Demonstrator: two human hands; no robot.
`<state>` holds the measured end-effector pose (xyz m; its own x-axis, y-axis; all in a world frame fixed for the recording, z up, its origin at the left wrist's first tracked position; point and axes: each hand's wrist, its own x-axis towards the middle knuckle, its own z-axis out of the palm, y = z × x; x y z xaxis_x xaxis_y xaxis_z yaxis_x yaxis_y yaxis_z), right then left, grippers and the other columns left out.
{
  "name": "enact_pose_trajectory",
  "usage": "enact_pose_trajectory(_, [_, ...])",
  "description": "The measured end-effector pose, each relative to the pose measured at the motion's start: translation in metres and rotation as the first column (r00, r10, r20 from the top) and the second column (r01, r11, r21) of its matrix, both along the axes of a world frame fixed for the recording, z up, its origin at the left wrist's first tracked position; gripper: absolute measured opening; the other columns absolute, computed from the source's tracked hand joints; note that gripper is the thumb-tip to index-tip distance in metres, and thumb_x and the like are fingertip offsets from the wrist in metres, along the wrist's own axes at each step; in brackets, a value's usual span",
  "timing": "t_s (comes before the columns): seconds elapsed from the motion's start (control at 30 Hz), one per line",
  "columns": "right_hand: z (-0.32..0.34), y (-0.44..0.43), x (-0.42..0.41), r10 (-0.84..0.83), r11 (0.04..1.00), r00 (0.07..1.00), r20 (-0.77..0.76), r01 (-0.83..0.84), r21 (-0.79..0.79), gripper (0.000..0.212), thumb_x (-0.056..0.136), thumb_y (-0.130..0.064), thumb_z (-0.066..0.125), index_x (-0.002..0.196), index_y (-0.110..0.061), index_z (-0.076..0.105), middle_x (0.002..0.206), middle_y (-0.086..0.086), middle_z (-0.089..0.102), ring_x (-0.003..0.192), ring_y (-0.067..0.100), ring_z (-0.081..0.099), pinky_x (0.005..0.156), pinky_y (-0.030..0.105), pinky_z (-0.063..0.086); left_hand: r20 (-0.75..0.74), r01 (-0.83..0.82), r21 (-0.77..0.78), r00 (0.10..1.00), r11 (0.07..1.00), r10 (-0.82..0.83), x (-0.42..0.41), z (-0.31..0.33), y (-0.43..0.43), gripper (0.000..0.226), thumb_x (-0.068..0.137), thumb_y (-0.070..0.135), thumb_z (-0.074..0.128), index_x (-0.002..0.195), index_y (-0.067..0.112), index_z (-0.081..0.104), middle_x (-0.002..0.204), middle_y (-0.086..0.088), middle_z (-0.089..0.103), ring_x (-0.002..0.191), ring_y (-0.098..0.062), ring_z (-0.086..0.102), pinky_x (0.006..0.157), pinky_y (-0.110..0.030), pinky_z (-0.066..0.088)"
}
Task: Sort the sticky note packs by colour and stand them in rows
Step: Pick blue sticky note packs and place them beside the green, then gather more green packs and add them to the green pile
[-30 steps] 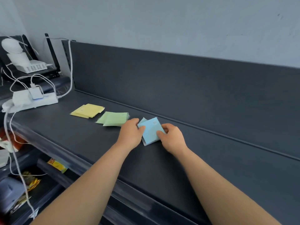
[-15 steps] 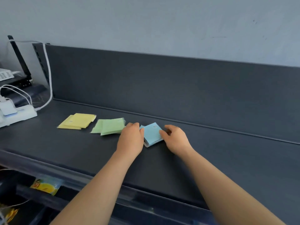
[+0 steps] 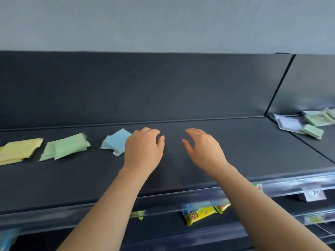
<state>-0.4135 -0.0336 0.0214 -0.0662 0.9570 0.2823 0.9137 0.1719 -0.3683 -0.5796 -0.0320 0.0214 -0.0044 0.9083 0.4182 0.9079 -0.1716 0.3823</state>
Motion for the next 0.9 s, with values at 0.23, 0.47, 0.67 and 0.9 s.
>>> enact_pose_trajectory(0.23, [0.001, -0.036, 0.102, -0.15, 0.988, 0.989, 0.001, 0.15, 0.018, 0.039, 0.099, -0.03, 0.047, 0.133, -0.012, 0.053, 0.133, 0.002, 0.057, 0.12, 0.024, 0.052, 0.096, 0.032, 0.041, -0.062, 0.161, -0.026, 0.985, 0.987, -0.162, 0.098, 0.003, -0.014, 0.034, 0.099, 0.037, 0.045, 0.123, 0.023, 0.063, 0.122, 0.003, 0.064, 0.109, -0.024, 0.056, 0.089, -0.034, 0.042])
enact_pose_trajectory(0.47, [0.009, -0.069, 0.232, -0.25, 0.968, 0.968, 0.029, 0.25, 0.009, 0.037, 0.099, -0.029, 0.047, 0.128, -0.007, 0.055, 0.131, 0.006, 0.057, 0.119, 0.028, 0.051, 0.099, 0.034, 0.038, -0.035, 0.251, -0.014, 0.967, 0.968, -0.251, 0.229, 0.007, -0.033, 0.035, 0.098, 0.038, 0.046, 0.126, 0.022, 0.062, 0.12, 0.001, 0.065, 0.109, -0.025, 0.057, 0.088, -0.035, 0.044])
enact_pose_trajectory(0.67, [0.008, -0.09, 0.352, -0.308, 0.951, 0.951, 0.033, 0.308, 0.0, 0.036, 0.098, -0.029, 0.048, 0.125, -0.007, 0.057, 0.126, 0.007, 0.06, 0.115, 0.029, 0.054, 0.095, 0.036, 0.043, -0.034, 0.304, -0.019, 0.952, 0.953, -0.304, 0.347, 0.007, -0.044, 0.037, 0.098, 0.037, 0.046, 0.128, 0.021, 0.06, 0.116, 0.0, 0.066, 0.105, -0.025, 0.058, 0.085, -0.035, 0.045])
enact_pose_trajectory(0.9, [0.003, -0.094, 0.451, -0.346, 0.938, 0.938, -0.007, 0.345, -0.026, 0.043, 0.098, -0.028, 0.047, 0.137, -0.012, 0.051, 0.139, 0.004, 0.053, 0.125, 0.023, 0.05, 0.101, 0.033, 0.039, -0.008, 0.339, -0.065, 0.94, 0.939, -0.34, 0.439, 0.007, -0.035, 0.033, 0.098, 0.035, 0.047, 0.122, 0.018, 0.063, 0.11, 0.0, 0.066, 0.103, -0.026, 0.057, 0.082, -0.035, 0.046])
